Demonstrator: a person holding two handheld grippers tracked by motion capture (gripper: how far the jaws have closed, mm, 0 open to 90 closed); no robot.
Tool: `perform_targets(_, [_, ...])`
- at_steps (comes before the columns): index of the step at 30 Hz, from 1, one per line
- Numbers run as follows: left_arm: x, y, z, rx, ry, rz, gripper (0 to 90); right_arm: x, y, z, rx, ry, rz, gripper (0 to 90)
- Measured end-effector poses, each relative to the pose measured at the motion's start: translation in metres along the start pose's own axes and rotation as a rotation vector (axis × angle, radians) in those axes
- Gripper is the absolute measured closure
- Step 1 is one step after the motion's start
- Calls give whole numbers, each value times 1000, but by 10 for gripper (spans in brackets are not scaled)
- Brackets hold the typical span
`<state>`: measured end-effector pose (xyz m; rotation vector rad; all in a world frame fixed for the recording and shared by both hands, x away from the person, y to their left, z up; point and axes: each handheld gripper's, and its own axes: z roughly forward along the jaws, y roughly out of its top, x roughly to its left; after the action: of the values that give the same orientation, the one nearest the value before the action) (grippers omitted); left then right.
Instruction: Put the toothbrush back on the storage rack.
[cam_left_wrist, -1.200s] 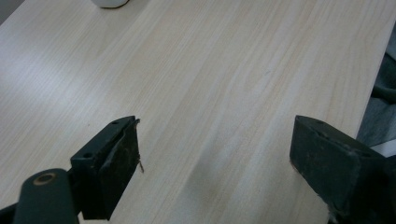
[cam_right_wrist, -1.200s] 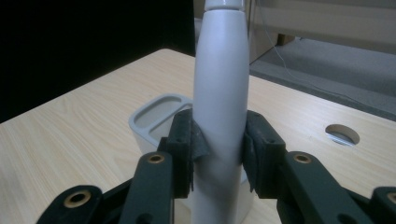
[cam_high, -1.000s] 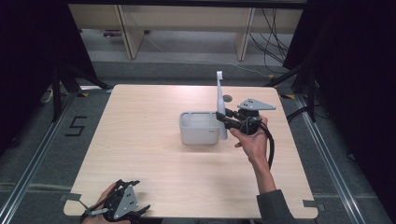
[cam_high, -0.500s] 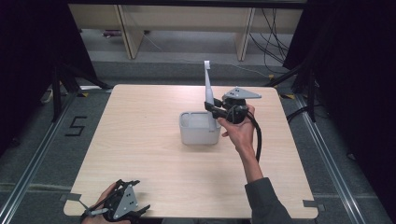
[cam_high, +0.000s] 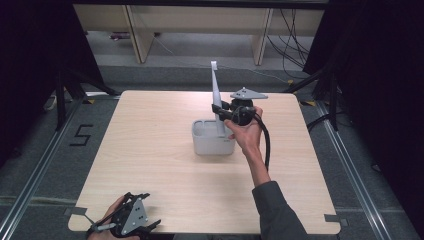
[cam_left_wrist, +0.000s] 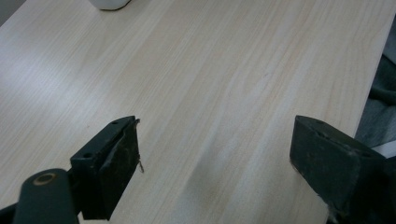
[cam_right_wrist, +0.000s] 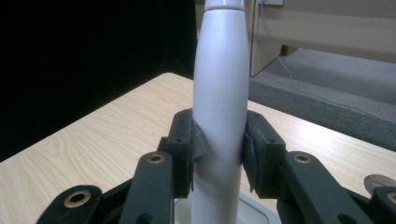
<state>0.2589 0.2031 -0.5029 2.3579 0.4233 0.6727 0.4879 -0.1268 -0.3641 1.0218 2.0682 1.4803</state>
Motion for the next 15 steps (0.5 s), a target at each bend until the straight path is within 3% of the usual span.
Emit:
perform_targets(8, [0,0,0,-7,2,1,153,1,-4,13,33,-21,2,670])
perform_targets(15, [0,0,0,1,0,1,153,-2,-12,23,73,-35,-30,670])
